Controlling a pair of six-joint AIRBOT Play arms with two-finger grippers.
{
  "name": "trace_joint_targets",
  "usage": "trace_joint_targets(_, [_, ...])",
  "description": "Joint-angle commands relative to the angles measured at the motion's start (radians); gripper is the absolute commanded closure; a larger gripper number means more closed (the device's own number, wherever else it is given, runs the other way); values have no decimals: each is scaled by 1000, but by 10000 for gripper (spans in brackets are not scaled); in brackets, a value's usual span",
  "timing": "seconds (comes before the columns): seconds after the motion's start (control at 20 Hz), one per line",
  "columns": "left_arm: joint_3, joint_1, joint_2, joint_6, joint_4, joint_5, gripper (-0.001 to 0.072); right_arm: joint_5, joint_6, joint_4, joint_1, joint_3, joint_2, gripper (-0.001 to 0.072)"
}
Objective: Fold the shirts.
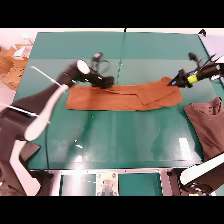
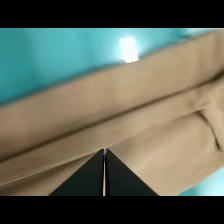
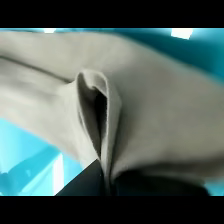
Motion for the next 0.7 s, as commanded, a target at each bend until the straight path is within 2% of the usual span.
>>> trace_joint_targets(0.0, [5, -139, -86, 26, -124, 198, 686, 38, 40, 11, 60, 19, 141, 695])
trace_joint_targets(0.2, [30, -183, -136, 35, -190, 221, 686, 41, 73, 11, 111, 21, 245, 695])
trace_joint_targets(0.45, [56, -181, -161, 96, -265, 210, 686, 37, 92, 10, 149, 21, 279, 695])
trace_joint_targets(0.55, [96, -146, -152, 117, -263, 138, 686, 36, 92, 11, 150, 21, 279, 694])
trace_joint_targets(0.65, [195, -78, -152, 140, -262, -44, 686, 35, 105, 11, 154, 21, 279, 695])
